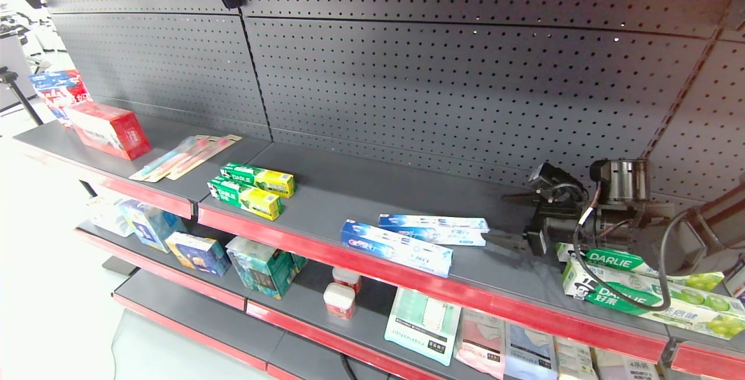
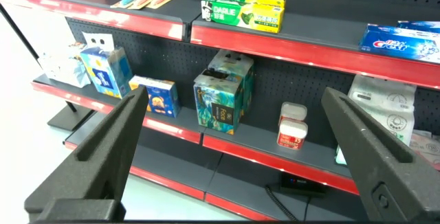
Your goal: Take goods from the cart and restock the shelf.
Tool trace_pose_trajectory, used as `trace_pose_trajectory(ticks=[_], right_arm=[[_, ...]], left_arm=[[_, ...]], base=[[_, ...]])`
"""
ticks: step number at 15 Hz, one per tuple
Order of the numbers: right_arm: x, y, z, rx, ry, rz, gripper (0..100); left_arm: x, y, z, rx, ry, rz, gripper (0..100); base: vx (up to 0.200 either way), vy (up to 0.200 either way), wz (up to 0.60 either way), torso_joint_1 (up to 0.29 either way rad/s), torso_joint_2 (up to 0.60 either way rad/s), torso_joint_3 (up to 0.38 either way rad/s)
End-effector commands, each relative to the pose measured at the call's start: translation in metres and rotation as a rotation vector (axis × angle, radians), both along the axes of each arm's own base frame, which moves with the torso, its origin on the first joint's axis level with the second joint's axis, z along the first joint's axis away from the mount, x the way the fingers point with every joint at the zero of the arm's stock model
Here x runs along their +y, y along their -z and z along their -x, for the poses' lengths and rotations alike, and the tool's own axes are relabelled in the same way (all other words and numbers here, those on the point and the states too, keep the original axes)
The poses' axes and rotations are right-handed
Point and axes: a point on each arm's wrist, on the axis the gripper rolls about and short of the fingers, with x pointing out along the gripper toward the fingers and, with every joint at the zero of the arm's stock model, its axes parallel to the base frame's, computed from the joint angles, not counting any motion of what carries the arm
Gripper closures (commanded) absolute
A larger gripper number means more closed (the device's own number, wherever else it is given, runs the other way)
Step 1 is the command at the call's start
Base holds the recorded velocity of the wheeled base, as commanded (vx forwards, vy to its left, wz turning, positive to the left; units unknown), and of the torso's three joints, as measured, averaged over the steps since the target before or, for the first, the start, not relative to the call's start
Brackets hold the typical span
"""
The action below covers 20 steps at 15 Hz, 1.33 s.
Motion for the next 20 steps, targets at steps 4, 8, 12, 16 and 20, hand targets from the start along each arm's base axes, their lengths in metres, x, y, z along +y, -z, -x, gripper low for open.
trace_pose_trajectory(ticks=[4,8,12,16,20], right_arm=[[-0.017,-0.014,0.008,0.003,0.201,0.022,0],[-0.012,-0.015,0.011,0.026,0.321,0.041,0],[-0.007,-0.008,0.017,0.054,0.327,0.062,0],[-0.001,0.002,0.008,0.069,0.337,0.081,0],[0.001,0.010,0.003,0.089,0.332,0.085,0]], left_arm=[[0.000,0.000,0.000,0.000,-0.001,0.002,0],[0.000,0.000,0.000,0.000,-0.001,0.000,0],[0.000,0.000,0.000,0.000,-0.001,0.000,0],[0.000,0.000,0.000,0.000,-0.001,0.000,0],[0.000,0.000,0.000,0.000,-0.001,0.000,0]], base=[[0.000,0.000,0.00,0.000,0.00,0.000],[0.000,0.000,0.00,0.000,0.00,0.000],[0.000,0.000,0.00,0.000,0.00,0.000],[0.000,0.000,0.00,0.000,0.00,0.000],[0.000,0.000,0.00,0.000,0.00,0.000]])
